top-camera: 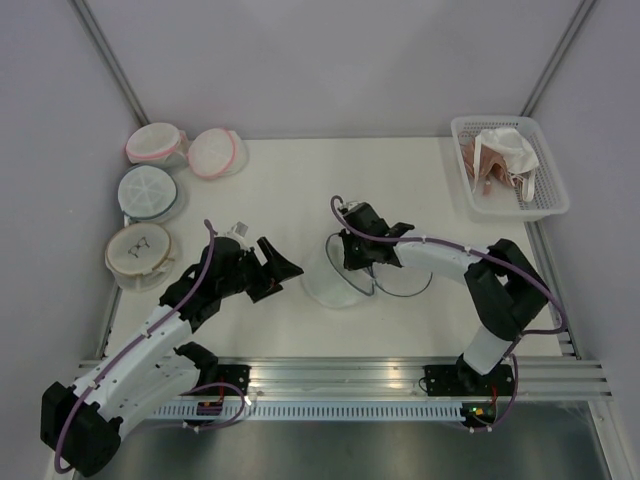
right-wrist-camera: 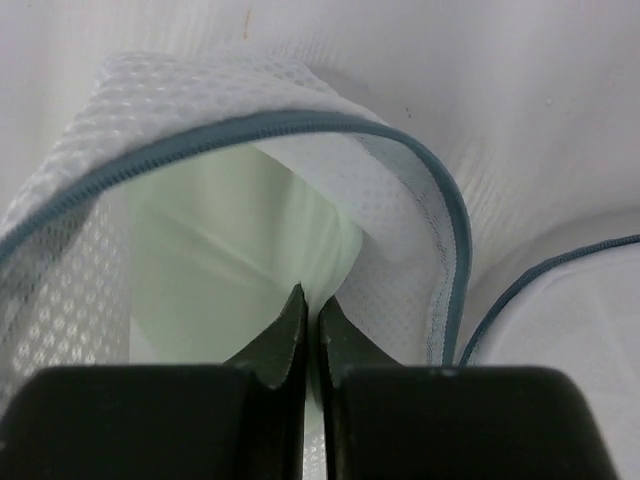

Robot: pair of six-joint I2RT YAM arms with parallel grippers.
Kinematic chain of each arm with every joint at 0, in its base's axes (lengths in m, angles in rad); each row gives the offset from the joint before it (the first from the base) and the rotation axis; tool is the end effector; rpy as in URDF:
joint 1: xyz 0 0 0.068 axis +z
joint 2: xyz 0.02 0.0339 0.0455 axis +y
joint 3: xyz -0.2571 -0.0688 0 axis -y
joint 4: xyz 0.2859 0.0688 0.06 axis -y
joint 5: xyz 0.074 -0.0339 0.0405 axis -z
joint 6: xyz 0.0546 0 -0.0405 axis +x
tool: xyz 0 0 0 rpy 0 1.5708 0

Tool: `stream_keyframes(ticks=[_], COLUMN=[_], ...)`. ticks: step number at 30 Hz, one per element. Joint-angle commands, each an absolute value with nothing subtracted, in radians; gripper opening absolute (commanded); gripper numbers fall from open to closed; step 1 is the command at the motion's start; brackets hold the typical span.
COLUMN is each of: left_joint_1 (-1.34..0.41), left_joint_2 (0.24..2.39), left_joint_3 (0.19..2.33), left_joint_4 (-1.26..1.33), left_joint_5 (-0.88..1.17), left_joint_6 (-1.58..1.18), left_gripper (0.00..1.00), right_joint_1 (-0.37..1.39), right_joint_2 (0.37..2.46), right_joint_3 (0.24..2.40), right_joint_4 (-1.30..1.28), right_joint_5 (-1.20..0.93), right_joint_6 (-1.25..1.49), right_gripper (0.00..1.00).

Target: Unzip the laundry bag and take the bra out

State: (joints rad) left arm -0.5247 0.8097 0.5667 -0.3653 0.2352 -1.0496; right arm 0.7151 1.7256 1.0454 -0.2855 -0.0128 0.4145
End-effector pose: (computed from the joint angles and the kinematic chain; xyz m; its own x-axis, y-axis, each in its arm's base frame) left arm 0.2004 -0.1307 0.2165 -0.8123 -0.5043 -0.2931 -0.1039 0.6196 -0.7780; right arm 0.2961 0.2581 0.1286 -0.8346 -0.1915 -0.5164 -0.3551 0.9038 0.2387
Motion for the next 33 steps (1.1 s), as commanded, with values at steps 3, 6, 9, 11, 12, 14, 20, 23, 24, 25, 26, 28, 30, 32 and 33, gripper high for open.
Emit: stream_keyframes(ticks=[3, 6, 9, 11, 12, 14, 20, 23, 24, 25, 26, 28, 30, 32, 33], left_joint_1=[-0.522, -0.522, -0.522, -0.523, -0.522, -0.523, -0.525, -0.526, -0.528, -0.532, -0.538, -0.557, -0.571, -0.583, -0.591], left_joint_2=[0.816, 0.844, 0.874, 0.888, 0.893, 0.905, 0.916, 0.959, 1.001, 1.018, 1.034, 1.077, 1.106, 1.150, 1.161], left_joint_3=[0.592, 0.588, 0.586, 0.591, 0.601, 0.621, 0.719, 0.745, 0.765, 0.773, 0.779, 0.776, 0.781, 0.796, 0.801], left_joint_4=[-0.353, -0.319, -0.267, -0.247, -0.233, -0.210, -0.148, -0.135, -0.149, -0.161, -0.175, -0.172, -0.170, -0.172, -0.187], left_joint_5=[0.212, 0.218, 0.242, 0.255, 0.258, 0.262, 0.259, 0.290, 0.298, 0.301, 0.296, 0.270, 0.268, 0.270, 0.270], left_joint_6=[-1.042, -1.037, -1.045, -1.052, -1.055, -1.058, -1.071, -1.066, -1.062, -1.058, -1.052, -1.048, -1.045, -1.028, -1.022], left_gripper=[0.87, 0.87, 0.86, 0.86, 0.86, 0.86, 0.86, 0.86, 0.85, 0.85, 0.84, 0.84, 0.83, 0.81, 0.80], right_joint_1=[0.718, 0.718, 0.718, 0.718, 0.719, 0.719, 0.721, 0.721, 0.722, 0.724, 0.726, 0.730, 0.733, 0.736, 0.736], right_joint_2=[1.548, 1.487, 1.445, 1.427, 1.414, 1.411, 1.442, 1.465, 1.470, 1.470, 1.471, 1.476, 1.482, 1.485, 1.486], right_joint_3=[1.107, 1.153, 1.187, 1.198, 1.200, 1.203, 1.154, 1.131, 1.126, 1.121, 1.121, 1.129, 1.135, 1.143, 1.144], right_joint_4=[-0.374, -0.440, -0.500, -0.531, -0.535, -0.552, -0.552, -0.528, -0.514, -0.509, -0.505, -0.500, -0.500, -0.499, -0.499], right_joint_5=[-0.025, -0.025, -0.023, -0.025, -0.037, -0.052, -0.011, -0.018, -0.021, -0.023, -0.021, -0.021, -0.025, -0.023, -0.023], right_joint_6=[0.379, 0.362, 0.344, 0.328, 0.324, 0.305, 0.310, 0.316, 0.322, 0.324, 0.325, 0.328, 0.330, 0.333, 0.331], right_gripper=[0.02, 0.01, 0.00, 0.00, 0.01, 0.00, 0.00, 0.00, 0.00, 0.00, 0.01, 0.00, 0.00, 0.01, 0.00])
